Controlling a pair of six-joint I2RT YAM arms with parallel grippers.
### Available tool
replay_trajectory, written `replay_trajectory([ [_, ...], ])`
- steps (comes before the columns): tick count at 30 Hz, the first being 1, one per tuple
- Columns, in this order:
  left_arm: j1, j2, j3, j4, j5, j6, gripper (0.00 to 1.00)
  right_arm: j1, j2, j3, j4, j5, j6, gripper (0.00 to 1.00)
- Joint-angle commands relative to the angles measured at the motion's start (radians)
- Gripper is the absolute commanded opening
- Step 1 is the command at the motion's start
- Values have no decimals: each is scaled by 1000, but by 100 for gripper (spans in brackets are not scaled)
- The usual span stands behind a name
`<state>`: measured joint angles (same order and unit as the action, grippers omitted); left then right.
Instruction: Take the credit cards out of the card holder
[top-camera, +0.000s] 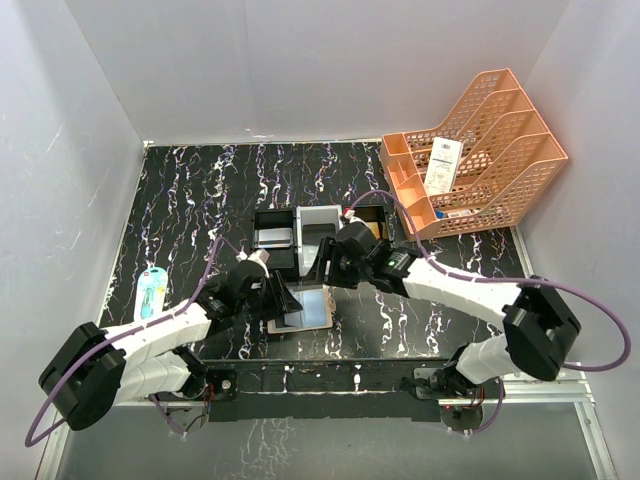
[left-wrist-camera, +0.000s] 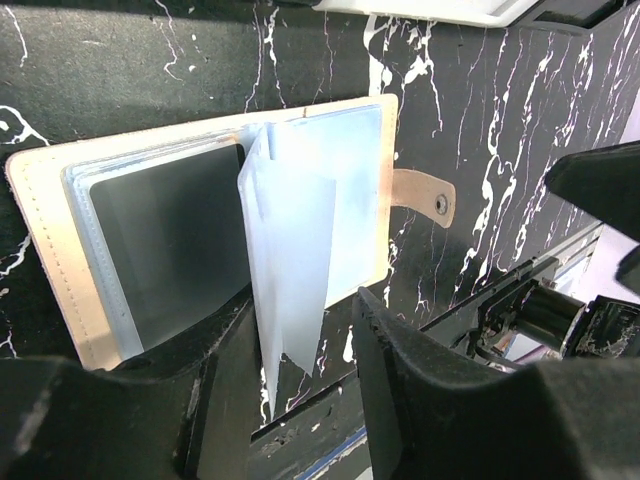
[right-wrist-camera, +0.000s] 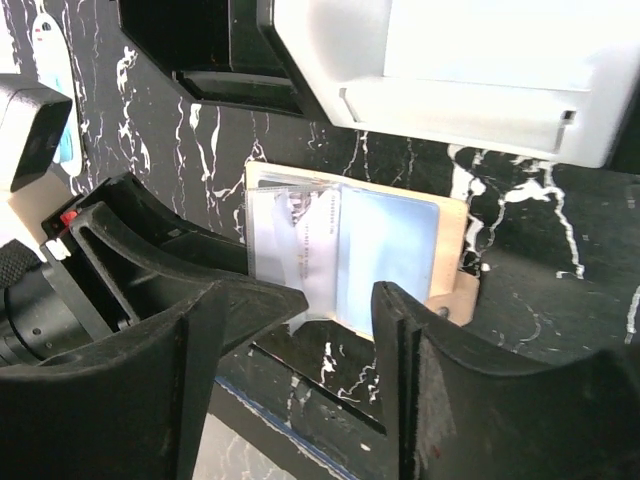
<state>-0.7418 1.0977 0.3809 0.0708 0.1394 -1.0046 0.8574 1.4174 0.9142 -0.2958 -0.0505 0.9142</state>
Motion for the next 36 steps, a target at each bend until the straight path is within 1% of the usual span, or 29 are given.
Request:
replay_trajectory([
  [1, 2, -6, 52, -25, 12, 29, 39, -24, -85, -43, 44, 49, -6, 61],
  [4, 2, 17, 73, -23, 24, 38, 40, -37, -107, -63, 48, 42, 4, 67],
  [8, 2, 50, 90, 6, 47, 43, 42, -47, -122, -78, 42, 37, 11, 69],
  [12, 0, 103, 113, 45, 96, 50, 49, -50, -138, -93, 37, 45, 25, 70],
  [16, -15, 150, 139, 82, 153, 61, 56, -52, -167, -137, 73, 68, 69, 70],
  [21, -34, 132, 173, 63, 175, 99, 64, -54, -202, -185, 151, 69, 105, 71],
  [25, -34, 29, 179, -88, 47, 108, 67, -54, -211, -195, 174, 55, 110, 71],
  [29, -34, -101, 138, -211, -93, 44, 68, -54, -199, -209, 237, -8, 103, 68],
  [32, -33, -163, 107, -256, -135, 10, 68, -57, -163, -210, 280, -89, 97, 64],
  [36, -33, -193, 107, -301, -165, -6, 68, -57, -89, -180, 288, -187, 106, 57],
])
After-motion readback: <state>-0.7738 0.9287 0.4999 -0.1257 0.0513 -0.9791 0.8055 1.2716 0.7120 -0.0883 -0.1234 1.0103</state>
